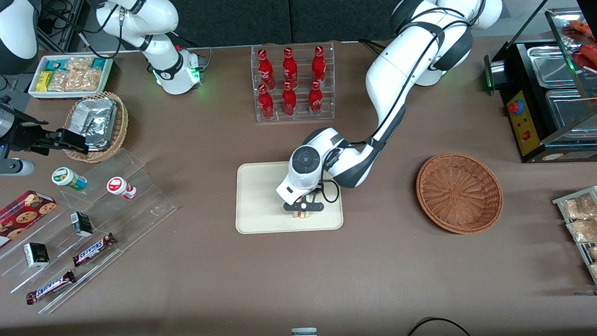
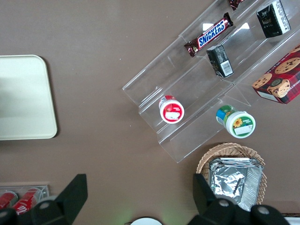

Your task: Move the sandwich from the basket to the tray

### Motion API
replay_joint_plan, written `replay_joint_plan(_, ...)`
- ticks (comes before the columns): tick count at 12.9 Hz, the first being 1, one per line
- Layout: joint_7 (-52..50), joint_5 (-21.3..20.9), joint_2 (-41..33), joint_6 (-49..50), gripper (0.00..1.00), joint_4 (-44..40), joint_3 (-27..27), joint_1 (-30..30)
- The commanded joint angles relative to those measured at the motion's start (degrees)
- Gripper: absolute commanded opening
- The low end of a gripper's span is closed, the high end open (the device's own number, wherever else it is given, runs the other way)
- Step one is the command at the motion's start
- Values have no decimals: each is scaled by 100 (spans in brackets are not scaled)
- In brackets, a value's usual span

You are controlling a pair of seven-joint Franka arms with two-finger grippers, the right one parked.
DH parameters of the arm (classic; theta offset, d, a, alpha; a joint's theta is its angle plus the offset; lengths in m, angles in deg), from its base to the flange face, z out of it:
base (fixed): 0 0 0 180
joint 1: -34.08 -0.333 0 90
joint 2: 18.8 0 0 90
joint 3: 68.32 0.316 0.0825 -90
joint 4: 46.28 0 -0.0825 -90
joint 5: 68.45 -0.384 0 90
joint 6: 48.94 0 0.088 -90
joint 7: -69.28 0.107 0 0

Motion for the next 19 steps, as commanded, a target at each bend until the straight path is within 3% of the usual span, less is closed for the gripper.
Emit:
replay_joint_plan(1,-215,-153,69,-32,100,-136,58,96)
replay_joint_plan(3,-259,-162,-141,12,100,-127,58,78)
replay_joint_plan(7,-251,-83,-940,1082,100,-57,49,-211)
replay_joint_plan(10,-67,-48,-1835,1340,99,792,22,-624)
replay_joint_plan(12,545,57,-2520,1313,99,1565,-4,-1044)
replay_joint_plan(14,1555,557,-3294,1287,99,2383,5,-1519)
replay_joint_plan(19,3401,874,-4446,1130,100,3781,5,-2899)
